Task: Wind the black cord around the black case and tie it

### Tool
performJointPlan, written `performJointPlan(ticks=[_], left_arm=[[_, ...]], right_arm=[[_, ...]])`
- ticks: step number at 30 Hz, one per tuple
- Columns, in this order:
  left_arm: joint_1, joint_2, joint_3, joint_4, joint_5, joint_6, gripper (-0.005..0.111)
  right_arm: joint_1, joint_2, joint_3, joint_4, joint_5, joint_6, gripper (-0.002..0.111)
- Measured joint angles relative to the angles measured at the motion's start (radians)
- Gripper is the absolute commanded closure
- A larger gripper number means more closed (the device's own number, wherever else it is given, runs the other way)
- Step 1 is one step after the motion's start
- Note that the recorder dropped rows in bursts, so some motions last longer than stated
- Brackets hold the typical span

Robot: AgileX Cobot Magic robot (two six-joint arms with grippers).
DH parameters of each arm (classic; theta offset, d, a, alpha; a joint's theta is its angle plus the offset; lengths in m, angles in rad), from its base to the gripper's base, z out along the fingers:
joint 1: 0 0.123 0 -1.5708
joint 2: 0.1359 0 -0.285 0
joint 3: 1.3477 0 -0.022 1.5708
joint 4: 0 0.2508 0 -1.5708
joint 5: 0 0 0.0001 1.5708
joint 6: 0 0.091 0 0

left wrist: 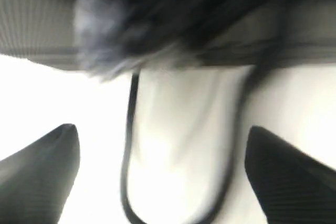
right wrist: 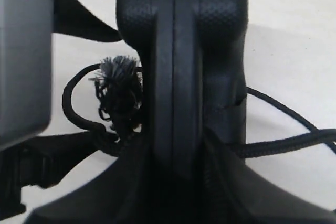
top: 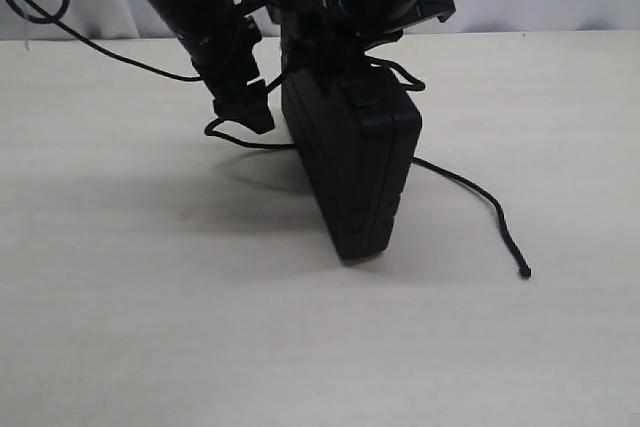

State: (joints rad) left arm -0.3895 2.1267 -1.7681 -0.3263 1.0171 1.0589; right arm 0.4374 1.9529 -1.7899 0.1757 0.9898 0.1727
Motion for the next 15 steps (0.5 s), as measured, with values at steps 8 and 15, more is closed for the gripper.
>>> performJointPlan(ticks=[8,15], left_arm=[[0.004,0.001,0.001,0.054,-0.035,-0.008,0.017],[0.045,-0.119,0.001,-0.033,-0.073,0.029,0.017]], right_arm=[[0.007,0.0,0.0,0.022,0.003,0.0,0.104],[0.007,0.0,0.0,0.014,0.003,0.0,0.104]])
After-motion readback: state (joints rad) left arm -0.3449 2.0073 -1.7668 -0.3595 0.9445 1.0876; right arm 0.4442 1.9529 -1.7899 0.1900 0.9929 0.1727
